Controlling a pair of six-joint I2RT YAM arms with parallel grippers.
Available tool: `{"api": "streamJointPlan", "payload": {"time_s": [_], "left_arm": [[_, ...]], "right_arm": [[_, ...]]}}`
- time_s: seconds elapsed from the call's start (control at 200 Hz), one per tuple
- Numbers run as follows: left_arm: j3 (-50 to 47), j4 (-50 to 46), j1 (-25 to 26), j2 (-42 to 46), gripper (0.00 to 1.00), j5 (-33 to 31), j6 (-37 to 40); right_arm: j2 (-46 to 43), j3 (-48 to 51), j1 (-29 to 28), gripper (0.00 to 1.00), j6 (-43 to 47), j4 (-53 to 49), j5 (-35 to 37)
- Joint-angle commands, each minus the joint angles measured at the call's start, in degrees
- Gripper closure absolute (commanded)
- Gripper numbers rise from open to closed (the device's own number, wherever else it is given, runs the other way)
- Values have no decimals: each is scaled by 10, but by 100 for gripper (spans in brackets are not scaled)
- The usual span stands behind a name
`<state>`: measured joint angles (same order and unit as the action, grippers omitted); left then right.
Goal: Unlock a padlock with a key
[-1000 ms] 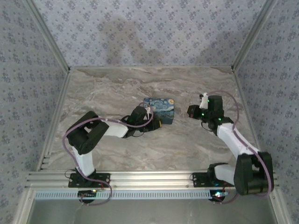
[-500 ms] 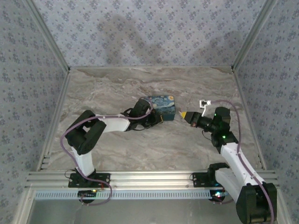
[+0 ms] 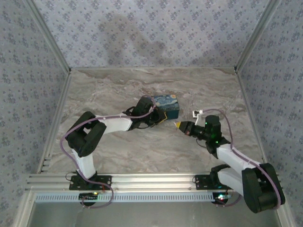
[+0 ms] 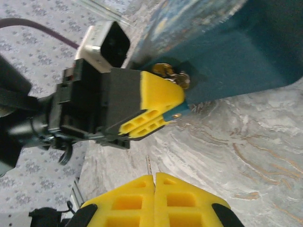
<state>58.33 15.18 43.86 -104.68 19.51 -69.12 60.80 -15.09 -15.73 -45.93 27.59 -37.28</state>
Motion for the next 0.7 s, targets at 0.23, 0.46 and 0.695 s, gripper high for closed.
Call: {"api": "streamJointPlan", "payload": {"time_s": [0.23, 0.46, 0.695], "left_arm": [[3, 66, -2, 23, 98, 4, -41], [-7, 77, -2, 26, 98, 0, -44], [-18, 100, -2, 23, 98, 1, -49]], "right_arm": [[95, 14, -49, 100, -78, 145, 94], [175, 16, -72, 100, -147, 245, 116], [214, 26, -87, 100, -219, 321, 147]]}}
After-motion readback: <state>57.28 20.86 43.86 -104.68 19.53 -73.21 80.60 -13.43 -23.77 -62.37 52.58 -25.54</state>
